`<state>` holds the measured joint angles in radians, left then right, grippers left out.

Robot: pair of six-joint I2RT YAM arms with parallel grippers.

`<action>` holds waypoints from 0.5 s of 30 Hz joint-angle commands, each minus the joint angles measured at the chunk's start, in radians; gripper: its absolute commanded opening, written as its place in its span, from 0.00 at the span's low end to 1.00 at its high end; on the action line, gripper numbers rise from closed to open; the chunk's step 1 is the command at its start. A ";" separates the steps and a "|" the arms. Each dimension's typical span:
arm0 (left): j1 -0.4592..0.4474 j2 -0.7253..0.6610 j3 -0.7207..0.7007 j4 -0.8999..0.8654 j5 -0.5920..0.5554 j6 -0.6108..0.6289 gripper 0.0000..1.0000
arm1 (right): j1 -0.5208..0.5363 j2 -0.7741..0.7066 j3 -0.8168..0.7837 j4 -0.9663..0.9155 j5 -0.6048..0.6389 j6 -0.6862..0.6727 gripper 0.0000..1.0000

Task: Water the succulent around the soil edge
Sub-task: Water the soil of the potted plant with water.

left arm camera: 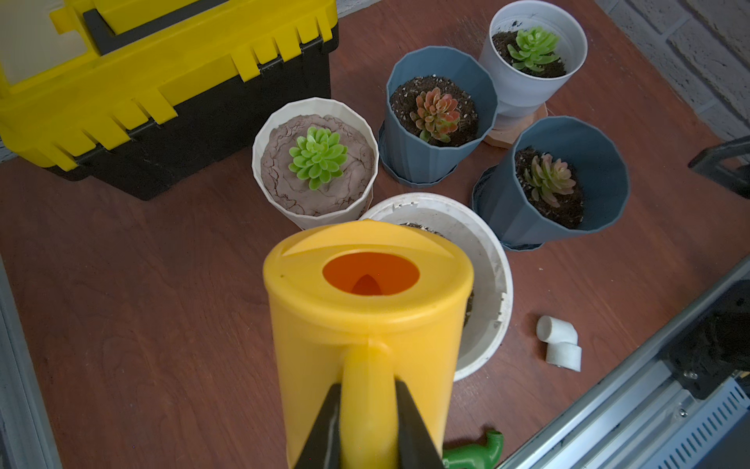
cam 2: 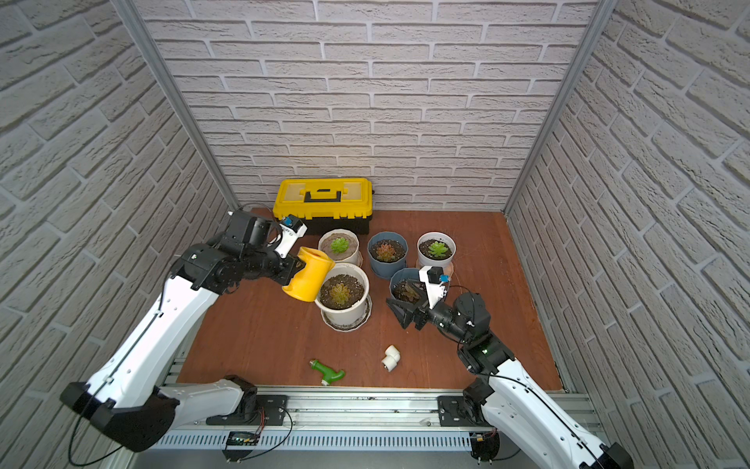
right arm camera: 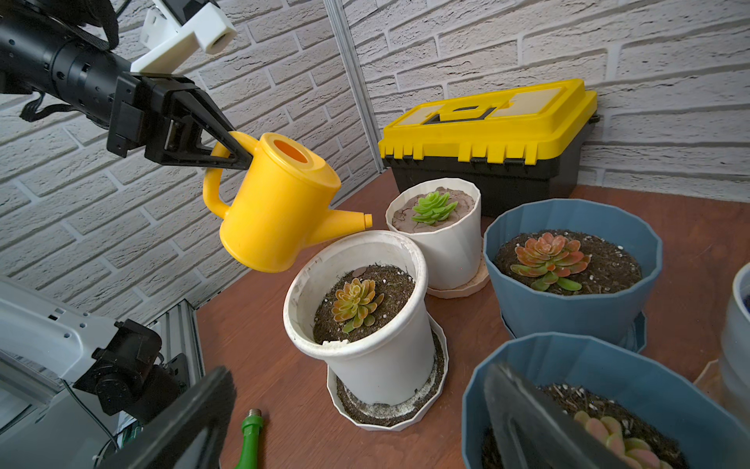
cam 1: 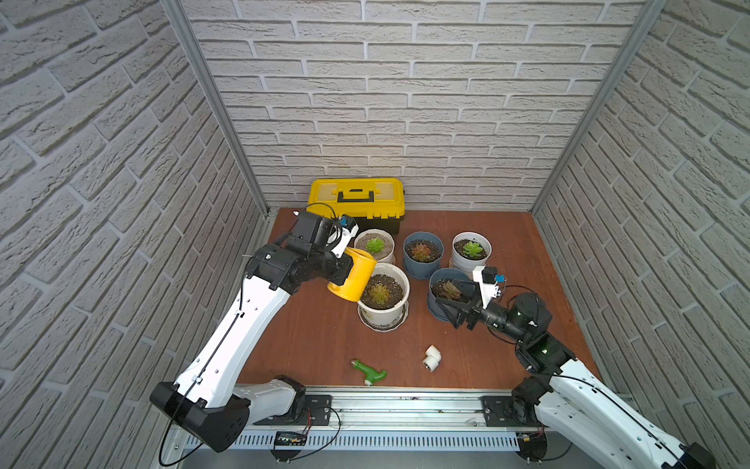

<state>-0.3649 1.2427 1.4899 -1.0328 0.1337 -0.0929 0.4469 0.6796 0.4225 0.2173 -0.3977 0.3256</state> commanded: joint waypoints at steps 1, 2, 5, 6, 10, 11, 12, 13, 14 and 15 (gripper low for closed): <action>-0.017 0.021 0.050 0.040 0.019 0.018 0.00 | -0.001 -0.010 0.027 0.019 0.003 -0.001 1.00; -0.022 0.029 0.057 0.043 0.020 0.016 0.00 | 0.000 -0.011 0.027 0.019 0.003 -0.002 1.00; -0.038 0.050 0.074 0.050 0.024 0.014 0.00 | -0.001 -0.012 0.027 0.019 0.003 -0.001 1.00; -0.044 0.057 0.079 0.051 0.024 0.013 0.00 | 0.000 -0.011 0.027 0.019 0.003 -0.003 1.00; -0.067 0.077 0.094 0.049 0.028 0.014 0.00 | 0.000 -0.012 0.029 0.017 0.003 -0.003 1.00; -0.071 0.079 0.098 0.048 0.030 0.014 0.00 | 0.000 -0.011 0.029 0.016 0.003 -0.003 1.00; -0.076 0.083 0.101 0.047 0.033 0.013 0.00 | -0.001 -0.012 0.029 0.016 0.003 -0.002 1.00; -0.081 0.085 0.103 0.045 0.034 0.011 0.00 | 0.000 -0.012 0.029 0.016 0.003 -0.002 1.00; -0.088 0.087 0.105 0.043 0.036 0.012 0.00 | -0.001 -0.012 0.029 0.015 0.003 -0.002 1.00; -0.094 0.089 0.107 0.040 0.039 0.012 0.00 | -0.001 -0.014 0.029 0.014 0.003 -0.002 1.00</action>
<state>-0.4438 1.3300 1.5558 -1.0260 0.1524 -0.0891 0.4469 0.6796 0.4225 0.2115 -0.3973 0.3256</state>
